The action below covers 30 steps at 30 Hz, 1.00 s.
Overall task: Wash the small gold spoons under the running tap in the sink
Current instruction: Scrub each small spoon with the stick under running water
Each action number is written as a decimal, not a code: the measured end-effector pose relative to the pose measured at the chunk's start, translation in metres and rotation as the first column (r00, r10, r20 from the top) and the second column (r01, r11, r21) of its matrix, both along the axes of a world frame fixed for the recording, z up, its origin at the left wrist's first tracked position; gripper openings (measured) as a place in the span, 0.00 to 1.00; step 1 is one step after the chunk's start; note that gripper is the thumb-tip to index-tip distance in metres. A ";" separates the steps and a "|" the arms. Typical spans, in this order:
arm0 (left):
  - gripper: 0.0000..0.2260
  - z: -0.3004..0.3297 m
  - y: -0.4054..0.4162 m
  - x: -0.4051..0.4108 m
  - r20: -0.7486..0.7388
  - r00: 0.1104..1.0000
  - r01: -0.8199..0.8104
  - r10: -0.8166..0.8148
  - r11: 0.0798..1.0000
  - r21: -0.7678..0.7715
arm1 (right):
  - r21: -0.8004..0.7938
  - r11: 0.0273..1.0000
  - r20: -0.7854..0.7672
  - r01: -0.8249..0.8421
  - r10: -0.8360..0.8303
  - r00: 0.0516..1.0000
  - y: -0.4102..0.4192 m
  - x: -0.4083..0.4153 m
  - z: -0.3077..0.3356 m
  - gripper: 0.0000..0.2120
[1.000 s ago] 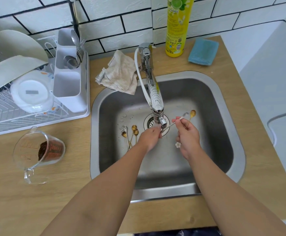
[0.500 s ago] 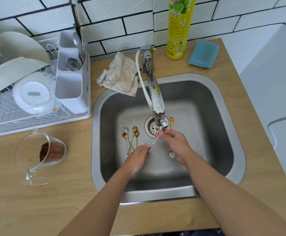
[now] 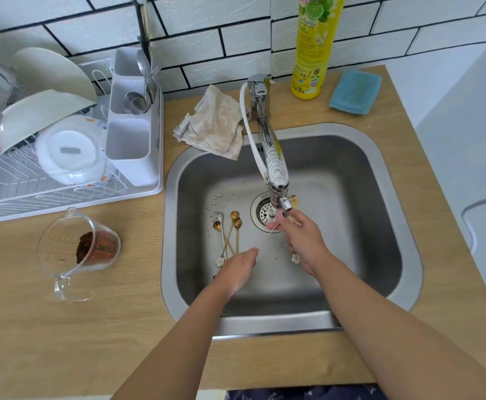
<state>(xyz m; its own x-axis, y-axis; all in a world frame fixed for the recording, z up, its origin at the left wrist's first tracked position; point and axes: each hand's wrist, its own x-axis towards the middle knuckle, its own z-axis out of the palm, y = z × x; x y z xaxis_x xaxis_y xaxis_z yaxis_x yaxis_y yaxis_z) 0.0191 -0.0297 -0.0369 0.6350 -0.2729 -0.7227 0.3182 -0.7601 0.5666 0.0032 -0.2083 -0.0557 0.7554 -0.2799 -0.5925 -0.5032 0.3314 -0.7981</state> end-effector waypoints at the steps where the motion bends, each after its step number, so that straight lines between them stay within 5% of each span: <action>1: 0.19 0.000 0.000 0.001 0.017 1.000 0.018 -0.018 0.999 0.027 | -0.007 0.999 -0.005 0.042 -0.042 0.999 -0.003 0.001 -0.001 0.13; 11: 0.18 -0.007 0.006 0.005 0.076 0.995 0.049 -0.061 0.988 0.147 | -0.173 0.979 -0.016 -0.105 0.104 0.994 0.001 -0.004 -0.003 0.06; 17: 0.14 -0.008 0.006 0.002 0.084 0.996 0.019 -0.019 1.000 -0.006 | -0.231 0.972 -0.017 -0.052 0.049 0.999 -0.001 -0.002 0.001 0.14; 23: 0.10 -0.010 -0.010 0.006 0.060 0.995 -0.066 0.082 0.970 -0.234 | -0.110 0.993 0.044 -0.046 0.051 0.998 -0.003 -0.002 0.001 0.11; 30: 0.08 -0.004 -0.051 0.034 0.032 0.991 -0.113 0.131 0.935 -0.335 | -0.163 0.918 0.102 0.361 -0.348 0.932 -0.022 0.002 -0.004 0.13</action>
